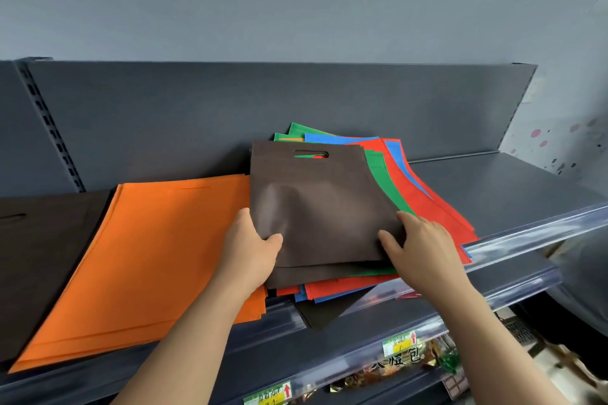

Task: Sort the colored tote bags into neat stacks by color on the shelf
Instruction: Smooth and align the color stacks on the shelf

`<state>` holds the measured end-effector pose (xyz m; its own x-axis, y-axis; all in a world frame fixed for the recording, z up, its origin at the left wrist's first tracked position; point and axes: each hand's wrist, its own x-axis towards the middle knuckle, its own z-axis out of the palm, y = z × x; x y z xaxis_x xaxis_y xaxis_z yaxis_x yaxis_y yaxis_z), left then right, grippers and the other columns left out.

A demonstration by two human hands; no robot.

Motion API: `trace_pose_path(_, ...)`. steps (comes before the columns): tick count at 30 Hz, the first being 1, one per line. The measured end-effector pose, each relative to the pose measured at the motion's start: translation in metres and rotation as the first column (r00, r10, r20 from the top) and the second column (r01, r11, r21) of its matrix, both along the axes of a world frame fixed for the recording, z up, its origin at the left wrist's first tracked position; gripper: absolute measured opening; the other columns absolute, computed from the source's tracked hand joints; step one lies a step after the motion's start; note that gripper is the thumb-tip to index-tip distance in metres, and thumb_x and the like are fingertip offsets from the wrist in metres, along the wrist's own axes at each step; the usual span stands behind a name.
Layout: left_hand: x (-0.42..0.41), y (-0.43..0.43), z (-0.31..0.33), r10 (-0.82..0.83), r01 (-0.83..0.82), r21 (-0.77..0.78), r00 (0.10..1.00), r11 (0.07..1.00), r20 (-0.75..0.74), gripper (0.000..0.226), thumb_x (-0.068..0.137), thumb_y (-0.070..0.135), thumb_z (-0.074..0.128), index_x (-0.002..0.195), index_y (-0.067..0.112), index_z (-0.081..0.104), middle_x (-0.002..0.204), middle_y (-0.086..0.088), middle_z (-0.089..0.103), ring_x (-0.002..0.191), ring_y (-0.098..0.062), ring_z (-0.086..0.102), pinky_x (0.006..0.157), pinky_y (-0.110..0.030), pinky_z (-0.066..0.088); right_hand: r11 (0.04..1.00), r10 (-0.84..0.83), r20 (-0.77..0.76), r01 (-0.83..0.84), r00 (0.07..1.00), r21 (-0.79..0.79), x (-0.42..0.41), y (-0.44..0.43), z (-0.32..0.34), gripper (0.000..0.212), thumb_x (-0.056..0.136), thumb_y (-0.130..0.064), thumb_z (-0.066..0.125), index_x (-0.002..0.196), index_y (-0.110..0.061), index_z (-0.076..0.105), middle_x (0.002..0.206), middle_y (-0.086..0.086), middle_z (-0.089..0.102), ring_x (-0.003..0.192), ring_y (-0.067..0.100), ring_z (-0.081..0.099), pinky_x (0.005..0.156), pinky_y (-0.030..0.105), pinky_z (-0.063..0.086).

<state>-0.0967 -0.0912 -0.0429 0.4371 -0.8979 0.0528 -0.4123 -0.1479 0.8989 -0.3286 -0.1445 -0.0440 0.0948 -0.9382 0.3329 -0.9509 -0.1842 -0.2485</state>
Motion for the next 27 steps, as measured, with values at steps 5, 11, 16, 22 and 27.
trace_pose_path(5,0.013,0.010,0.002,0.012,-0.012,-0.008,1.000,1.000,-0.017,0.037,0.084,0.008,0.060,0.116,0.022,0.048,0.101,0.005,0.062,0.086,-0.014,0.061,0.060,-0.023,0.045,0.990,-0.080,-0.120,0.094,0.990,0.110,0.002,-0.002,0.004,0.044,0.086,-0.058,0.047,0.095,-0.015,0.048,0.105,0.008,0.061,0.102,0.032,0.054,0.091,0.039,0.038)
trace_pose_path(11,0.013,0.013,-0.004,0.005,-0.005,0.008,1.000,1.000,0.004,0.023,0.091,0.029,0.058,0.112,0.019,0.053,0.099,0.003,0.063,0.082,-0.014,0.060,0.067,-0.029,0.051,0.987,-0.110,-0.129,0.124,0.986,0.106,0.019,0.001,0.006,0.052,0.084,-0.055,0.053,0.112,-0.012,0.050,0.116,0.012,0.055,0.111,0.034,0.049,0.095,0.041,0.037)
trace_pose_path(16,0.017,0.014,-0.003,0.017,-0.017,0.003,1.000,1.000,0.003,0.038,0.092,0.014,0.057,0.127,0.018,0.045,0.107,0.003,0.061,0.081,-0.013,0.061,0.060,-0.023,0.047,0.956,-0.219,-0.039,0.222,0.975,0.193,0.027,0.003,0.010,0.065,0.079,-0.061,0.058,0.111,-0.006,0.050,0.116,0.018,0.049,0.110,0.037,0.047,0.090,0.042,0.040)
trace_pose_path(22,0.023,0.023,0.004,-0.037,0.037,-0.066,0.999,0.997,-0.002,0.036,0.090,0.009,0.057,0.122,0.024,0.047,0.099,0.011,0.059,0.077,-0.006,0.059,0.052,-0.014,0.041,0.966,-0.195,0.182,0.157,0.964,0.208,0.038,0.010,0.016,0.040,0.081,-0.038,0.066,0.104,-0.007,0.055,0.107,0.014,0.062,0.100,0.035,0.056,0.077,0.037,0.043)
trace_pose_path(27,0.058,0.042,0.018,-0.032,0.028,-0.137,0.999,0.990,-0.022,0.037,0.088,0.009,0.058,0.118,0.028,0.048,0.101,0.013,0.060,0.084,-0.004,0.059,0.057,-0.016,0.042,0.995,-0.097,0.296,0.086,0.950,0.051,0.069,0.035,0.022,0.042,0.086,-0.026,0.062,0.125,-0.012,0.052,0.116,0.009,0.063,0.109,0.032,0.055,0.085,0.037,0.044)
